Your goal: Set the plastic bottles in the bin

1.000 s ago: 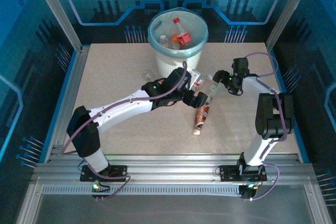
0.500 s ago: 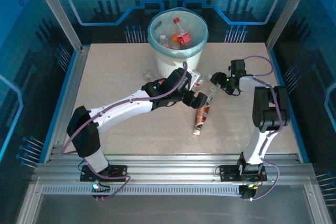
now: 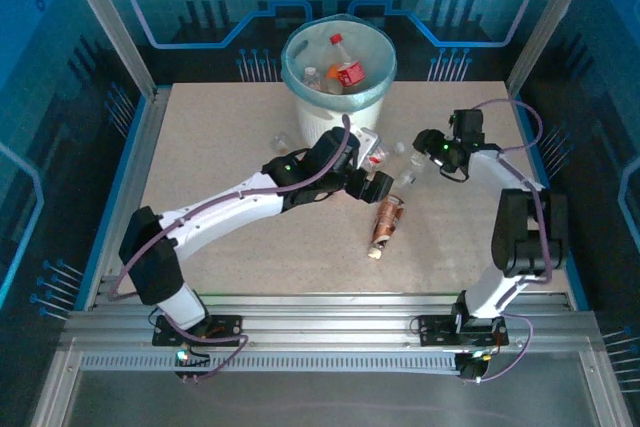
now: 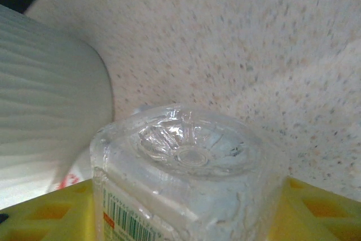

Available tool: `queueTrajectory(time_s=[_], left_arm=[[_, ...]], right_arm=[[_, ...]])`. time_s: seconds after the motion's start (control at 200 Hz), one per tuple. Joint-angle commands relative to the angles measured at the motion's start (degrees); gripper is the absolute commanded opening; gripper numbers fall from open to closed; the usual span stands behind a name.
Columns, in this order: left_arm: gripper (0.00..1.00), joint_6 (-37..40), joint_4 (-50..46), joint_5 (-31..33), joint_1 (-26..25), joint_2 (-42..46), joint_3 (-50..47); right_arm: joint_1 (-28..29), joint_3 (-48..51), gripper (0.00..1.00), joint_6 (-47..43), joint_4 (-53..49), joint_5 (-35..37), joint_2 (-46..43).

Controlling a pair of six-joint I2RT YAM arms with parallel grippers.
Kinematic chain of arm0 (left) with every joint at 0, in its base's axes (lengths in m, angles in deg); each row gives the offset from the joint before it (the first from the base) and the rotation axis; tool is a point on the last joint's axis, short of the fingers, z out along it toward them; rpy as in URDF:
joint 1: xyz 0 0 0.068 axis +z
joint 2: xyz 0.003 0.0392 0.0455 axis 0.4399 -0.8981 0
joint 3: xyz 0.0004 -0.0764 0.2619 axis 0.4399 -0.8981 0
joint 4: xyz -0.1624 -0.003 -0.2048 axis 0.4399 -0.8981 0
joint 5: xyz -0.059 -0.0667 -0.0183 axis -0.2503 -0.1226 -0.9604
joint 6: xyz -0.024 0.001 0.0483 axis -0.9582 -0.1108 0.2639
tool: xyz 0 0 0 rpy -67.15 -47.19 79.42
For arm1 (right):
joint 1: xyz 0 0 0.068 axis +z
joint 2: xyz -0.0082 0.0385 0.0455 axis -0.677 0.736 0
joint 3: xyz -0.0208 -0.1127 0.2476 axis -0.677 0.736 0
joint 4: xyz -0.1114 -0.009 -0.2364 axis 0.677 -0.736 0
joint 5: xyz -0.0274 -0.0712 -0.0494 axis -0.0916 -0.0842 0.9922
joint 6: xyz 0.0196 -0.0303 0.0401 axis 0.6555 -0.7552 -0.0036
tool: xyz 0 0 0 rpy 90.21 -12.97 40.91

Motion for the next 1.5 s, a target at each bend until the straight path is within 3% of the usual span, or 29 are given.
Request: queueTrajectory(time_s=[0.0,0.21,0.525,0.765,1.0,1.281,1.496], left_arm=[[0.99,1.3,3.2,1.9,-0.3,3.1,-1.5],[0.99,1.2,5.4,4.0,-0.2,5.9,-3.7],[0.99,1.0,12.0,10.2,-0.2,15.3,-10.0],[0.99,1.7,17.4,17.6,-0.2,25.3,-16.1],[0.99,3.4,21.0,26.6,-0.2,32.6,-21.3],[0.99,3.7,19.9,31.4,0.0,36.7,-23.2],[0.99,5.1,19.2,32.9,0.3,37.9,-22.7]], right_arm=[[-0.3,1.0,0.59,-1.4,-0.2,4.3,-5.5],[3.0,1.6,0.58,-4.4,-2.2,12.4,-15.5],[16.6,-2.0,0.55,-14.6,-2.4,29.6,-28.6],[25.7,-8.3,0.54,-21.7,3.3,32.8,-31.2],[32.0,-18.5,0.54,-28.3,10.4,31.0,-24.9],[33.4,-35.7,0.56,-37.5,15.2,24.5,-7.0],[32.5,-50.4,0.62,-37.8,4.8,23.5,7.6]])
